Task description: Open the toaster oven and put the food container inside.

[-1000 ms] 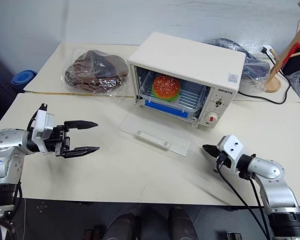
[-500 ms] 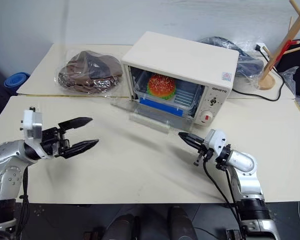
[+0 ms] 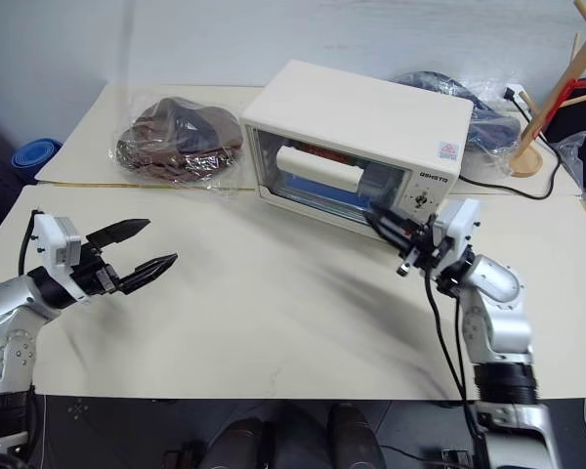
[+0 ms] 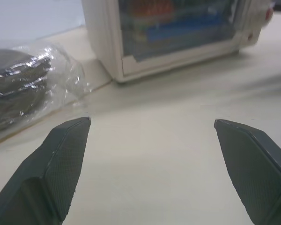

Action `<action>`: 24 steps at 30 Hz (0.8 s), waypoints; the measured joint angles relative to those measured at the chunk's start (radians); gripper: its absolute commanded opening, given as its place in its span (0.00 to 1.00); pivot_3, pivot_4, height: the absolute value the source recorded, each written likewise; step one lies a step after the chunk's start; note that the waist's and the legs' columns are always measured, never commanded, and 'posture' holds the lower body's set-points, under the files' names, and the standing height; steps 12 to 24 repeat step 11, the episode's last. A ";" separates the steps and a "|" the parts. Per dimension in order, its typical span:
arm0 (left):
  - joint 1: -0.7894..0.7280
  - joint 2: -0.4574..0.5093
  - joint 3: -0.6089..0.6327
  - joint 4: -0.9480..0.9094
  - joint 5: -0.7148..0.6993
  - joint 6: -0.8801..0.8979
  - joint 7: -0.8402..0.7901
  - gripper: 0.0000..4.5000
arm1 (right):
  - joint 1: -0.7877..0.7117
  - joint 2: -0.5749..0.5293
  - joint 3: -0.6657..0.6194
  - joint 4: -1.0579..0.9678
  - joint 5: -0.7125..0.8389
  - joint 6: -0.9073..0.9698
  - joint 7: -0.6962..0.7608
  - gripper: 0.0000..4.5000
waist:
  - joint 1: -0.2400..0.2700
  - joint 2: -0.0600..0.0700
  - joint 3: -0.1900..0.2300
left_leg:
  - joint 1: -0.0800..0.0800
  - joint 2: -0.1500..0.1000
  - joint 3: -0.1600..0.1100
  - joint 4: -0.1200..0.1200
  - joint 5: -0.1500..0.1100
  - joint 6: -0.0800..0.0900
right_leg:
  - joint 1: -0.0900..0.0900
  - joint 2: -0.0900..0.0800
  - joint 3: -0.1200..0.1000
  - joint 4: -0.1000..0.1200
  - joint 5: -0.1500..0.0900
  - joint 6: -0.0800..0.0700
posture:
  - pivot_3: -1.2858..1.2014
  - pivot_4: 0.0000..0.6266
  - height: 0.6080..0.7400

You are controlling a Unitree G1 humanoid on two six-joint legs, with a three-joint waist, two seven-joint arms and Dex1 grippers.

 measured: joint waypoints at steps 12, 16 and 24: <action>0.297 0.006 0.026 -0.036 0.064 -0.150 -0.045 1.00 | 0.165 -0.088 -0.009 0.004 -0.031 -0.074 0.182 1.00 | 0.000 0.000 0.000 | 0.004 0.000 0.000 -0.003 -0.002 0.004 | 0.001 -0.001 0.001 -0.002 -0.001 -0.001 | 0.52 0.24 1.00; 0.297 0.006 0.026 -0.036 0.064 -0.150 -0.045 1.00 | 0.165 -0.088 -0.009 0.004 -0.031 -0.074 0.182 1.00 | 0.000 0.000 0.000 | 0.004 0.000 0.000 -0.003 -0.002 0.004 | 0.001 -0.001 0.001 -0.002 -0.001 -0.001 | 0.52 0.24 1.00; 0.297 0.006 0.026 -0.036 0.064 -0.150 -0.045 1.00 | 0.165 -0.088 -0.009 0.004 -0.031 -0.074 0.182 1.00 | 0.000 0.000 0.000 | 0.004 0.000 0.000 -0.003 -0.002 0.004 | 0.001 -0.001 0.001 -0.002 -0.001 -0.001 | 0.52 0.24 1.00</action>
